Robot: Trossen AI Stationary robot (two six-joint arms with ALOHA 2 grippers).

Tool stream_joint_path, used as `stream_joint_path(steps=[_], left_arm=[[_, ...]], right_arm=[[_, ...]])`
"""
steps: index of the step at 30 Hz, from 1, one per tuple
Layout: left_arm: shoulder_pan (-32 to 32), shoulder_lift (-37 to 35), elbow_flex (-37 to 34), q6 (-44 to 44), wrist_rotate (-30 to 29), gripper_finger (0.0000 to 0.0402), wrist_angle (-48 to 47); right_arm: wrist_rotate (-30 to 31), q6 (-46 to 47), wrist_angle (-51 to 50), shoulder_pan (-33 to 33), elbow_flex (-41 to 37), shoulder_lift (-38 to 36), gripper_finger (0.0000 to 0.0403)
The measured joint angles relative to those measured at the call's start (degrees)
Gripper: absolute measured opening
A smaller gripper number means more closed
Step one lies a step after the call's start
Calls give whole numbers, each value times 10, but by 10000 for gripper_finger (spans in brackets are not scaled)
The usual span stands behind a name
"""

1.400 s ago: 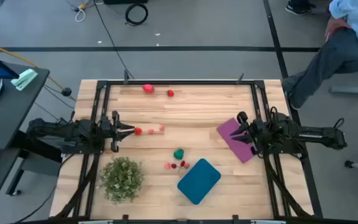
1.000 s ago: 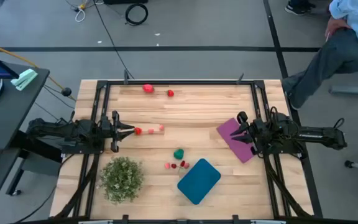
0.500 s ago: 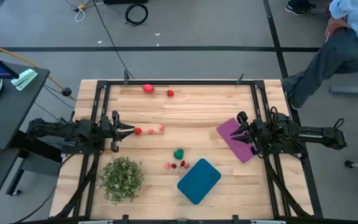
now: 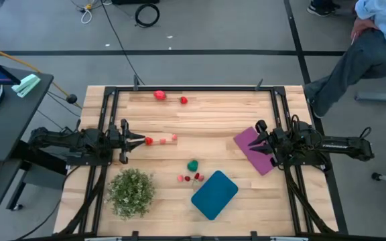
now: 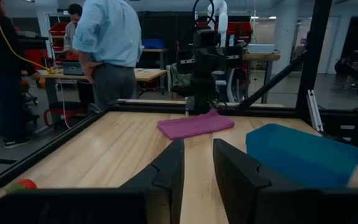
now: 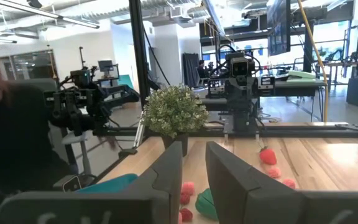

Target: Pick and placing Produce into tupperware

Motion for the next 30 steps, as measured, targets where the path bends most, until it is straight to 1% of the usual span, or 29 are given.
stream_joint_path(steps=[12, 13, 16, 19, 21, 30], left_arm=[[0, 0, 0, 1, 0, 91, 0], [0, 0, 0, 19, 0, 89, 5], [0, 0, 0, 111, -1, 85, 35], [0, 0, 0, 179, -1, 83, 38], [0, 0, 0, 196, -1, 83, 37], [0, 0, 0, 198, 0, 90, 50]], right_arm=[[0, 0, 0, 0, 0, 0, 80], [0, 0, 0, 0, 0, 0, 80], [0, 0, 0, 0, 0, 0, 80], [0, 0, 0, 0, 0, 0, 80], [0, 0, 0, 0, 0, 0, 80], [0, 0, 0, 0, 0, 0, 80]])
